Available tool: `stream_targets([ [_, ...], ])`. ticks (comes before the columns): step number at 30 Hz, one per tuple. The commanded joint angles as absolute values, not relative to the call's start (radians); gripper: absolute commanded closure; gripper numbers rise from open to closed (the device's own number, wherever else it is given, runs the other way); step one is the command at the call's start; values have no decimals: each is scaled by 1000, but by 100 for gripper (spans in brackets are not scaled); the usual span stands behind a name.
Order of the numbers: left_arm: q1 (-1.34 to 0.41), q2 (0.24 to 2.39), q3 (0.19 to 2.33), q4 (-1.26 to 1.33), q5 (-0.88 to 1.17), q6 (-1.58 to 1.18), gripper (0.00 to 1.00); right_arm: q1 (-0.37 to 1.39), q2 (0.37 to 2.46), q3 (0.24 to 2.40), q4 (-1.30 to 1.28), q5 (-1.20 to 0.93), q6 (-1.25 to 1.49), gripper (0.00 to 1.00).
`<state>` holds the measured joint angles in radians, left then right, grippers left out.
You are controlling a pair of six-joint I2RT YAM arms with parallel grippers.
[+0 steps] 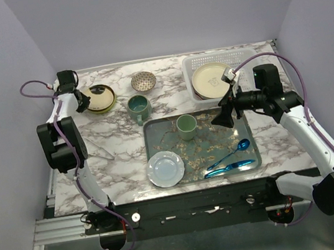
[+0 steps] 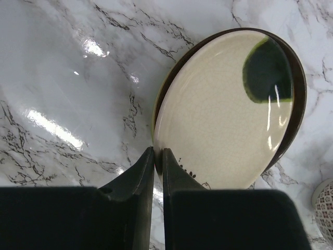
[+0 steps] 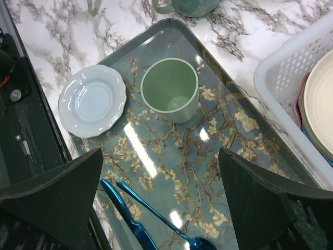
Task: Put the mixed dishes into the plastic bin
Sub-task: Pick up the plate at the center of the board.
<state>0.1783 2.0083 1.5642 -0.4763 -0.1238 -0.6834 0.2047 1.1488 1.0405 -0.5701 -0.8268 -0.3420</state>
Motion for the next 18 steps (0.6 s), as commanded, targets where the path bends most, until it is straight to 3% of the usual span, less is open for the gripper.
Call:
stream_targets([
  [1, 190, 1902, 1523, -460, -86, -676, 100, 210, 1126, 1034, -555, -811, -357, 0],
  [18, 279, 1686, 1293, -174, 184, -811, 100, 210, 1124, 1032, -554, -811, -357, 0],
])
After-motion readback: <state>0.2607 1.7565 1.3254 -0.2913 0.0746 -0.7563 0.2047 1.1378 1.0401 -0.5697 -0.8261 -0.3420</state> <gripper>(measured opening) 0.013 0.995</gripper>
